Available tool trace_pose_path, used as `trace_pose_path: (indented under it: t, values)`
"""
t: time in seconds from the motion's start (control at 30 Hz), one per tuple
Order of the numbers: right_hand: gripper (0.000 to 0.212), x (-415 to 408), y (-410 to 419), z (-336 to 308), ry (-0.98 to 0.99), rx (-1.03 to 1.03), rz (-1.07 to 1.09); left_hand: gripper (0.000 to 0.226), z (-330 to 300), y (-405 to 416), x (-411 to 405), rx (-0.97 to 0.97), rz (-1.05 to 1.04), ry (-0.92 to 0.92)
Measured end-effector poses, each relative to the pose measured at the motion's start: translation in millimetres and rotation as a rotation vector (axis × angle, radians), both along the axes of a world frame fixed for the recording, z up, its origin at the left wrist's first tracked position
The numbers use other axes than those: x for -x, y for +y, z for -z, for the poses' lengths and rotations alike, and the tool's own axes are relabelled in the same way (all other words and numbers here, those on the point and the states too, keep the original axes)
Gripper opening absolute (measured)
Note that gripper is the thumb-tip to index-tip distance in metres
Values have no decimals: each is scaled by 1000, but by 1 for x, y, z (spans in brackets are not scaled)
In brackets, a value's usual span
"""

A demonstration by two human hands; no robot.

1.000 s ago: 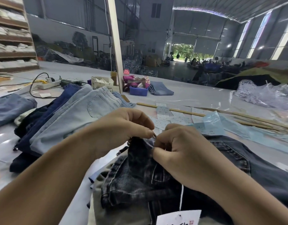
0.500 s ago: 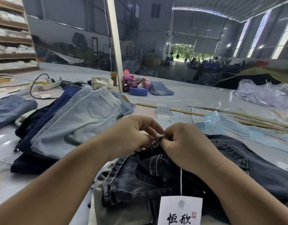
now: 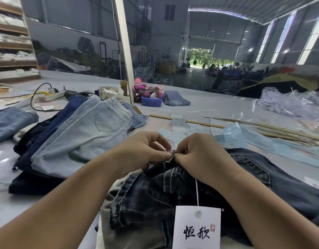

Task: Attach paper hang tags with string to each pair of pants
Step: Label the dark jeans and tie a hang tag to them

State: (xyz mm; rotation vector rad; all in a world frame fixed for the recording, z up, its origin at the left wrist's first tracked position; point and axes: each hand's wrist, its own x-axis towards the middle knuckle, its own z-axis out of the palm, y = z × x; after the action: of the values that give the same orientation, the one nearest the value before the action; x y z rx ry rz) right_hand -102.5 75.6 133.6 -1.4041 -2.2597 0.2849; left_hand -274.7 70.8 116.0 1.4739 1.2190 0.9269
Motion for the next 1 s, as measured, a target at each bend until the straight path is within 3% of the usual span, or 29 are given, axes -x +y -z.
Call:
trace_pose_path:
  t: [0.23, 0.37, 0.5, 0.6, 0.77, 1.0]
  values:
    - [16, 1, 4, 0, -46, -19, -5, 18, 11, 1, 1, -36, 24, -45]
    - [26, -1, 8, 2, -2, -5, 1, 33, 4, 3, 0, -208, 16, 169]
    - [26, -5, 11, 0, 97, 86, -3, 26, 2, 7, -1, -388, -140, 384]
    - [24, -6, 11, -4, 152, 178, -16, 23, 2, 8, 1, -457, -289, 414]
    - [21, -8, 7, -11, 324, 325, -14, 25, 4, 10, 5, -452, -421, 427]
    - [15, -21, -3, -27, 276, 419, -251, 23, 8, 14, 11, -424, -467, 414]
